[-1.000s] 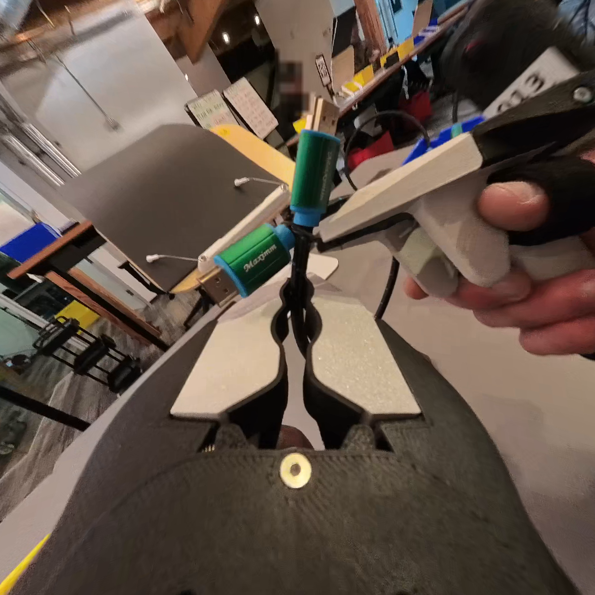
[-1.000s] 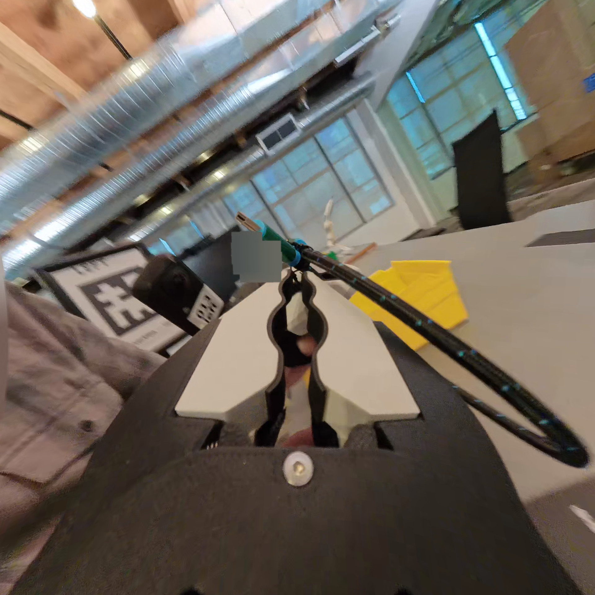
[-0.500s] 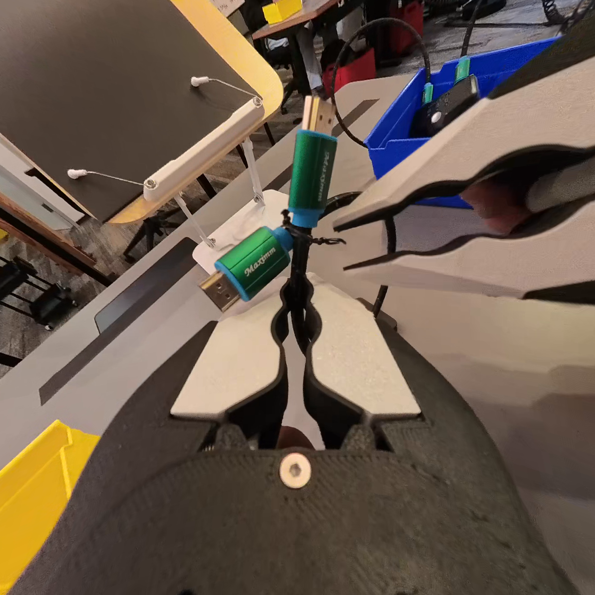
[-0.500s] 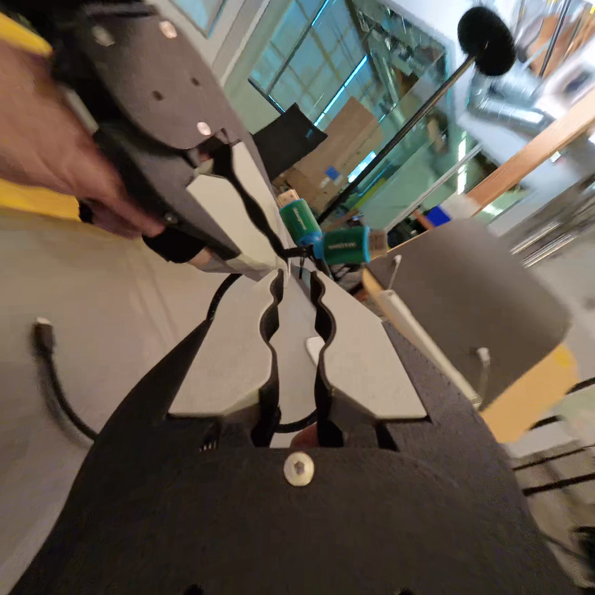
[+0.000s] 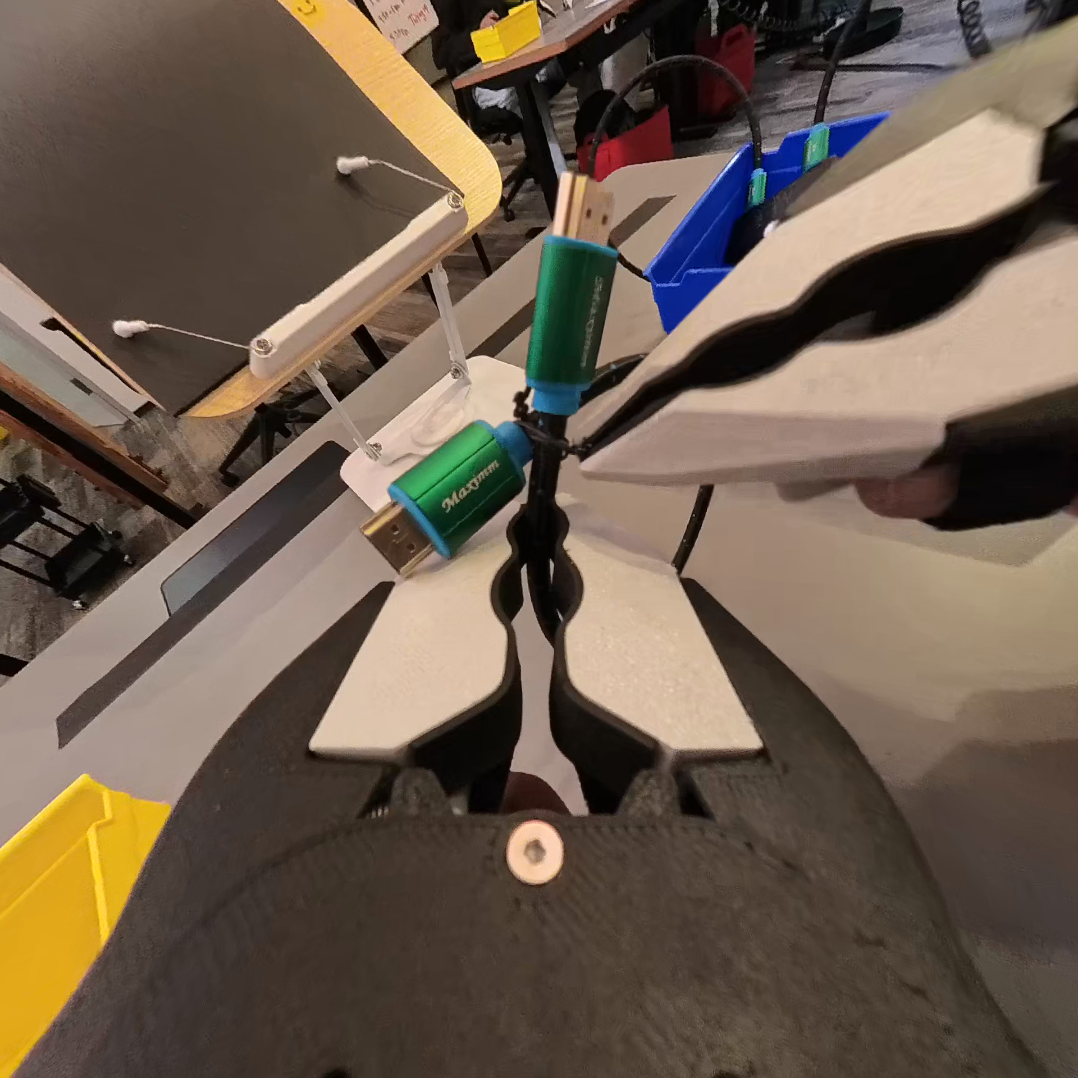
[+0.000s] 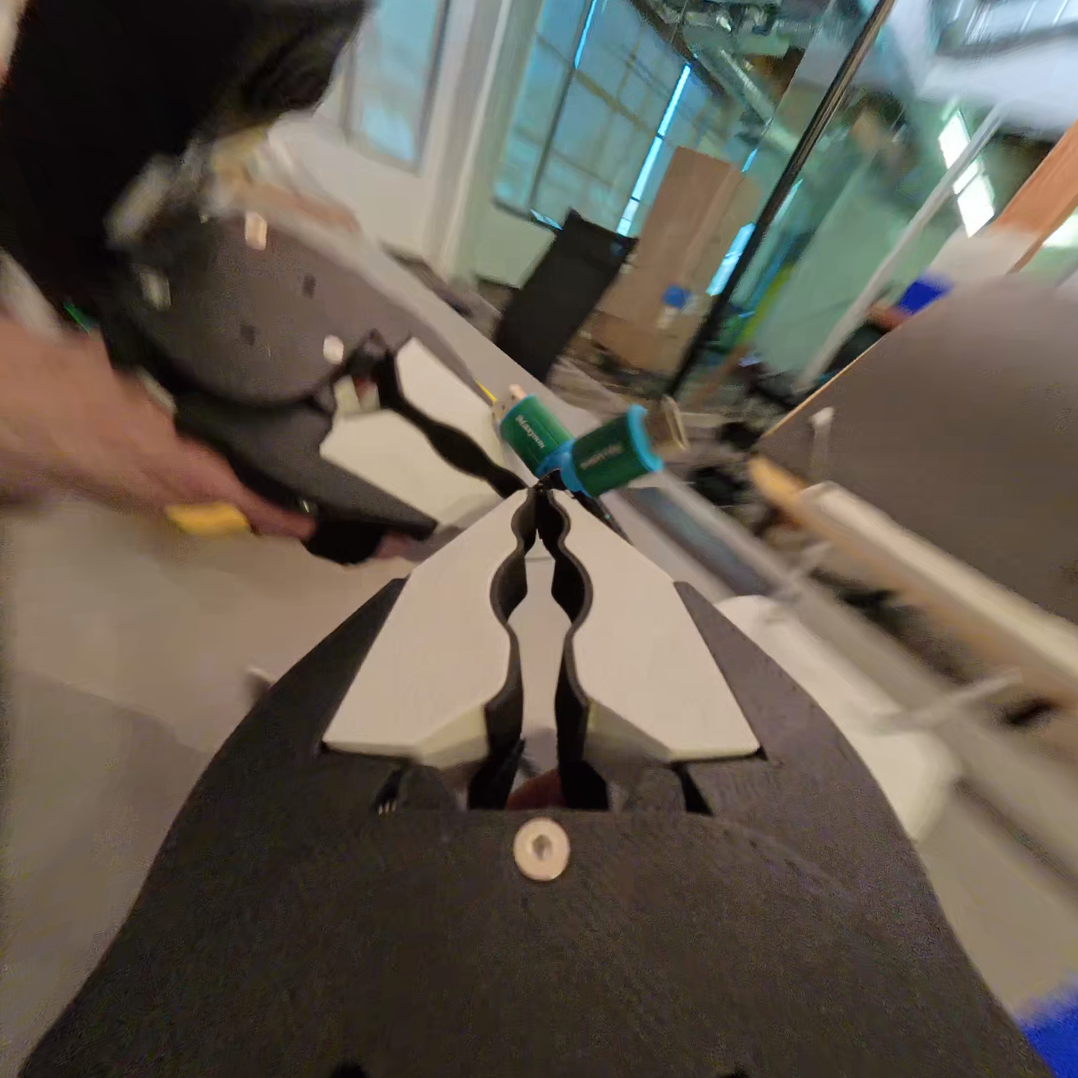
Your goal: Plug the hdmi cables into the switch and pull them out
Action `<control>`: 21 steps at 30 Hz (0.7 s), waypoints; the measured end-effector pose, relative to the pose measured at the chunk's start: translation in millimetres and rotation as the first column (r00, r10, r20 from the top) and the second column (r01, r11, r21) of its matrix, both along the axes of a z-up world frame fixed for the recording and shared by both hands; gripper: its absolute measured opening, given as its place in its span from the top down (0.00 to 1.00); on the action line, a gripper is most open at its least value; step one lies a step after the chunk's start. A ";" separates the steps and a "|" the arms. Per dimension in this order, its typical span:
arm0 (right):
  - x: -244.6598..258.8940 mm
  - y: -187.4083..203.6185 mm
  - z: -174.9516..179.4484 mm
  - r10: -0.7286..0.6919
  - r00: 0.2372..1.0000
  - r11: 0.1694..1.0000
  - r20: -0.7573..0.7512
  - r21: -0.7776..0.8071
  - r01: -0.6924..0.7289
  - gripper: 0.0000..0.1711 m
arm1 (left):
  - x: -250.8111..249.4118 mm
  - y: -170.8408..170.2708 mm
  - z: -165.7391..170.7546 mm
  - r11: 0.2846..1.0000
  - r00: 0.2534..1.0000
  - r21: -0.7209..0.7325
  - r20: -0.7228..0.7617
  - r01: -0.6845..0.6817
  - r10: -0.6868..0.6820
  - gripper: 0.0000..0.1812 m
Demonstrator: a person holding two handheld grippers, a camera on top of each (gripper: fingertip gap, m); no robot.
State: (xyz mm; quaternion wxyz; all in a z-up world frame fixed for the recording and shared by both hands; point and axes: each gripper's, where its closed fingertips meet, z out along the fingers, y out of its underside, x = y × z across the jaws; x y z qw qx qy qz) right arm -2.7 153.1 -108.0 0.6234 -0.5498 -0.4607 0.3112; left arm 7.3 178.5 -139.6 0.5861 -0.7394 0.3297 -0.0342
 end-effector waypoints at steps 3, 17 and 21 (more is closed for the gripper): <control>-1.0 -3.3 8.1 0.112 0.906 0.815 -0.408 -0.483 -0.319 1.00 | -1.7 2.7 8.0 0.998 1.000 0.058 -0.014 -0.019 0.020 0.98; -10.4 -14.3 4.4 0.160 0.856 0.696 -0.491 -0.559 -0.451 0.99 | -6.2 8.1 9.3 0.995 0.999 0.094 -0.005 -0.041 0.041 0.98; -3.3 -1.9 0.8 0.082 0.972 0.935 -0.219 -0.321 -0.151 0.94 | -9.6 9.1 10.3 0.997 0.999 0.063 0.003 -0.041 0.041 0.98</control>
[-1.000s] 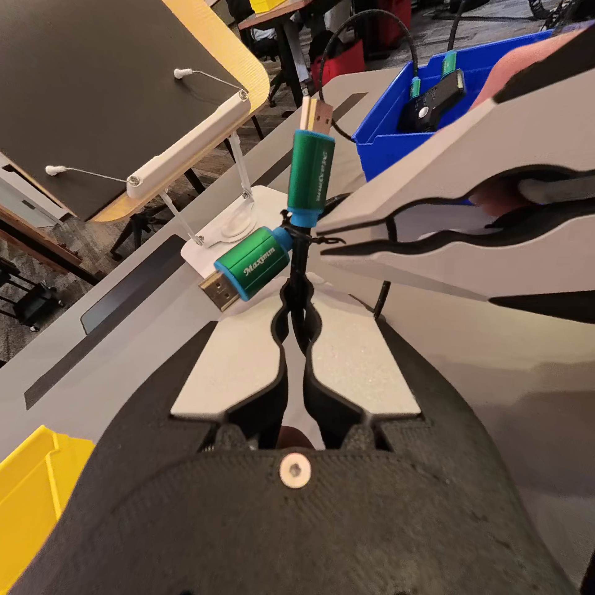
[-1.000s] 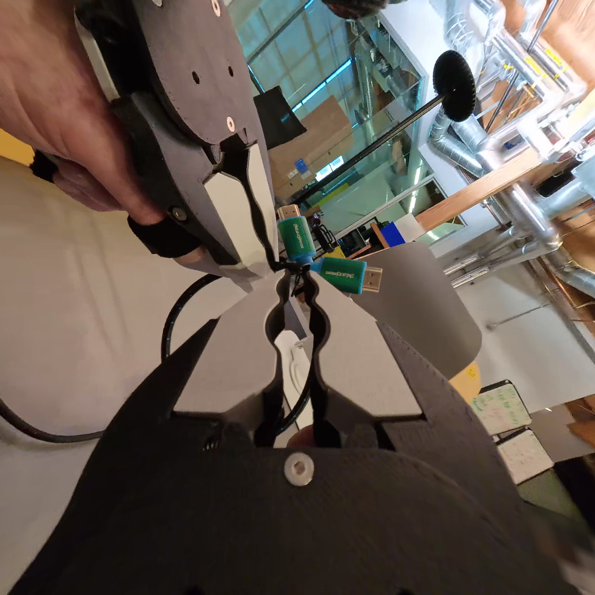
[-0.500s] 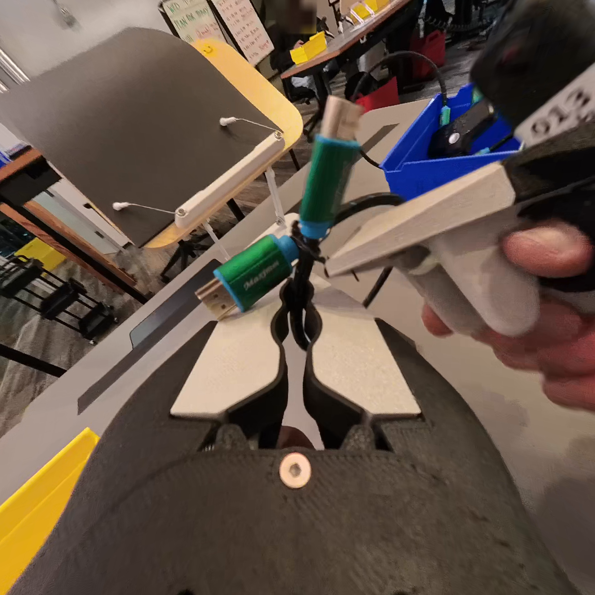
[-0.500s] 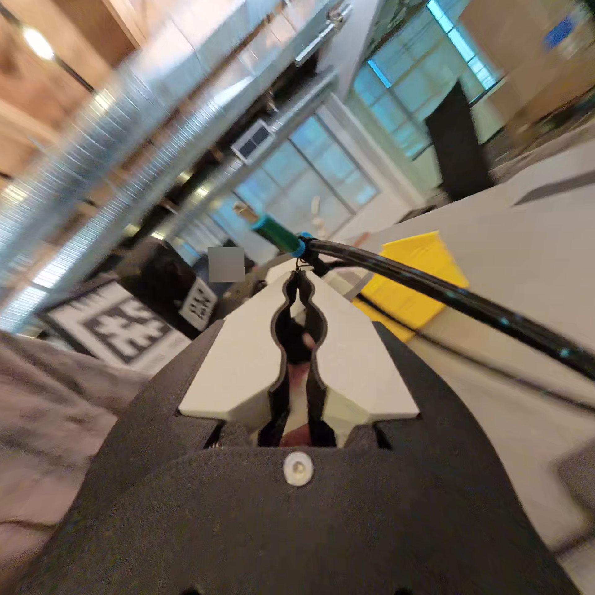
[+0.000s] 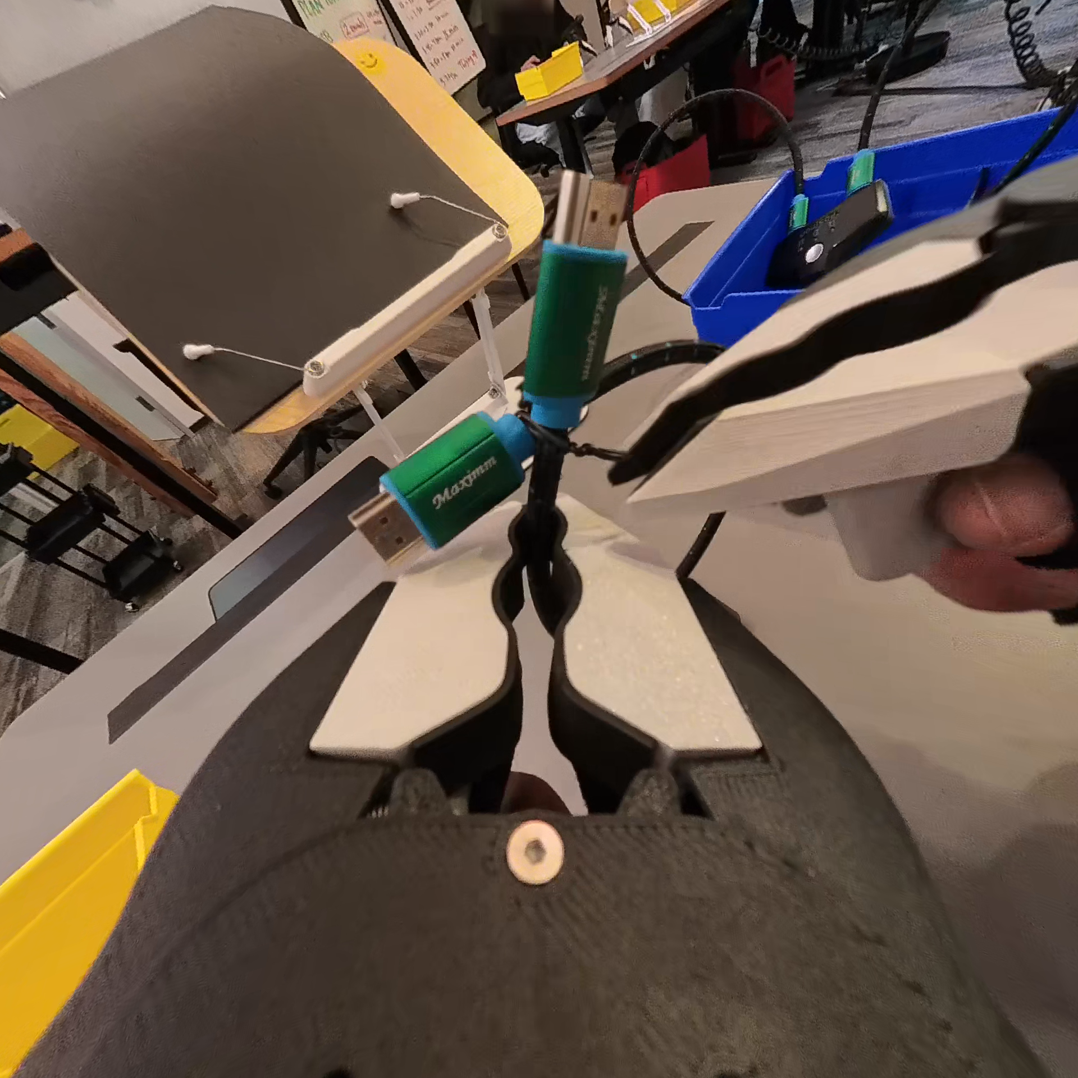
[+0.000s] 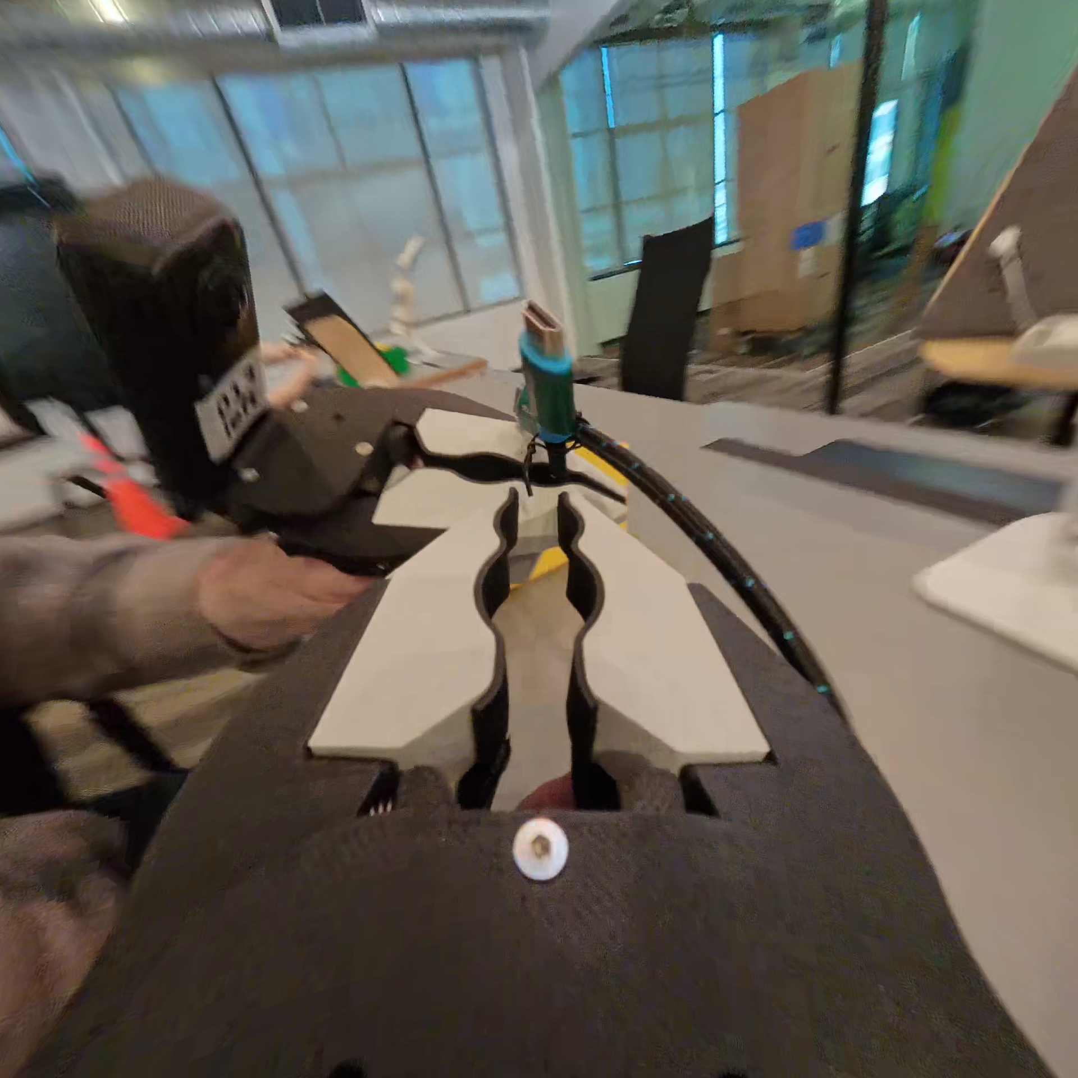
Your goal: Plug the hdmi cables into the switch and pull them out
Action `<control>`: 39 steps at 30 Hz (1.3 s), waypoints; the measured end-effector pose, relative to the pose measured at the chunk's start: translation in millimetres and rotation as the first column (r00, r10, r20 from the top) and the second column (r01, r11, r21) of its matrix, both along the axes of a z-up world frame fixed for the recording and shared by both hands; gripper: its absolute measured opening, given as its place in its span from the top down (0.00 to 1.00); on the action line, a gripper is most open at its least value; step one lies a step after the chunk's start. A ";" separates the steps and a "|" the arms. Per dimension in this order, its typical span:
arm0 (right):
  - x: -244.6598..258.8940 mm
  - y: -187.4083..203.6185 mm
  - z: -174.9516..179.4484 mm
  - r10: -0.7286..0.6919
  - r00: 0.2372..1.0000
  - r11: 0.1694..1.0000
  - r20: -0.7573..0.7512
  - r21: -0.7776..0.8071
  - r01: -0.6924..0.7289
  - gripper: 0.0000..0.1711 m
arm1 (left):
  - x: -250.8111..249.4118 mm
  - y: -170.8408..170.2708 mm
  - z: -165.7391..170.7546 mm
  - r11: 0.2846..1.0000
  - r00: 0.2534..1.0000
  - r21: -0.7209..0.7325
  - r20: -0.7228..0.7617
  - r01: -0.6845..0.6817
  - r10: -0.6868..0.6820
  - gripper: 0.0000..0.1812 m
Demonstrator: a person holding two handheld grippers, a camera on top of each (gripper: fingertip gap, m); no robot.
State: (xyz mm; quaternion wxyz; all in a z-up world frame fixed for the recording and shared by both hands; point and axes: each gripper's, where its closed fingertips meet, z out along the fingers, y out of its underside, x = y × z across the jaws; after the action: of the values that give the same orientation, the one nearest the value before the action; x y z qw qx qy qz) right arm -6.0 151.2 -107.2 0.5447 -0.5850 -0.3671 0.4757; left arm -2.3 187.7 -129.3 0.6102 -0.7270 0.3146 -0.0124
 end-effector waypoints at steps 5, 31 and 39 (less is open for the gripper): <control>3.2 5.2 0.4 -0.272 0.941 0.863 0.203 0.484 0.145 0.92 | 3.6 -2.1 -6.0 0.999 1.000 -0.048 -0.017 0.020 -0.021 0.99; 0.9 -0.5 5.0 -0.078 0.993 0.986 0.093 0.155 0.063 1.00 | 4.1 -3.1 1.6 1.000 1.000 -0.015 0.023 0.009 -0.009 0.99; -2.6 -6.3 11.3 0.035 0.993 0.984 -0.115 -0.168 -0.054 1.00 | -1.3 -0.3 9.2 0.999 0.999 0.023 0.032 -0.024 0.023 0.99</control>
State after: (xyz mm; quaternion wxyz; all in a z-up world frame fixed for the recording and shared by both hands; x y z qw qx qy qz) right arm -8.6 144.9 -95.9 0.5014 -0.5936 -0.3072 0.5495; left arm -3.6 187.4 -120.1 0.6236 -0.7232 0.2966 -0.0130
